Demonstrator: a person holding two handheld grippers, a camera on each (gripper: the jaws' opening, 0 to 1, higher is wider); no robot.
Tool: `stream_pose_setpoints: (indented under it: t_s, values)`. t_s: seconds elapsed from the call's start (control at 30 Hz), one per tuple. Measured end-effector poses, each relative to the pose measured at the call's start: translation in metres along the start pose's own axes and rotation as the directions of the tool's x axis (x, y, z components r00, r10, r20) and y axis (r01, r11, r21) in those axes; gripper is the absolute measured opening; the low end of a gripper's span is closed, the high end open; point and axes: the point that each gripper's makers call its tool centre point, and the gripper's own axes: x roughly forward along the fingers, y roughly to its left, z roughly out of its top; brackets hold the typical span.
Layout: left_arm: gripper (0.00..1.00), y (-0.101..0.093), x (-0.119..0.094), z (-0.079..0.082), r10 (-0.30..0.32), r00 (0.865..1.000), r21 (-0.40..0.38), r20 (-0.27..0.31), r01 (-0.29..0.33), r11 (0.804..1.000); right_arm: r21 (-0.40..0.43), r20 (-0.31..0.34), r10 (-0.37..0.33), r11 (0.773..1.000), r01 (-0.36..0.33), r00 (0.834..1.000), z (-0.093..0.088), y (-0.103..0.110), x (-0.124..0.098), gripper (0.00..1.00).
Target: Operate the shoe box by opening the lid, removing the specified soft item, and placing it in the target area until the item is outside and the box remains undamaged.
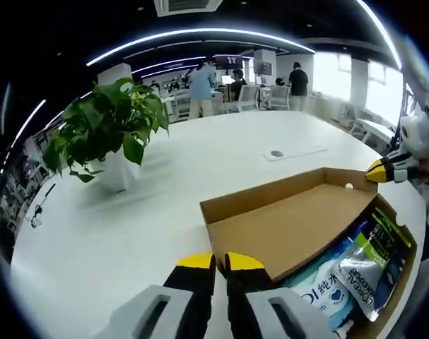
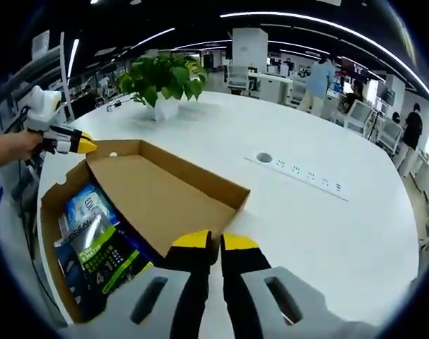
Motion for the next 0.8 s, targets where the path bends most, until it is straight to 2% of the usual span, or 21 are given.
stream_pose_setpoints:
  t_s: [0.17,0.47,0.6,0.8]
  values:
    - [0.06,-0.001,-0.002,0.0,0.002,1.0,0.005,-0.003,-0.002,1.0,0.011,-0.002,0.009,1.0,-0.009,1.0,0.0,0.002,-0.001,0.06]
    - [0.13,-0.009,-0.016,-0.007,-0.024,0.999,0.009,-0.024,0.025,1.0,-0.021,-0.024,0.033,0.999,-0.033,0.999,-0.005,0.008,-0.009,0.08]
    - [0.16,-0.016,-0.025,-0.011,-0.034,0.999,0.005,-0.03,0.034,0.999,-0.021,-0.031,0.038,0.999,-0.039,0.999,-0.008,0.009,-0.015,0.1]
    - [0.18,-0.03,-0.039,-0.015,-0.045,0.998,0.01,-0.034,0.046,0.999,-0.013,-0.029,0.065,0.998,-0.065,0.997,-0.012,0.016,-0.028,0.18]
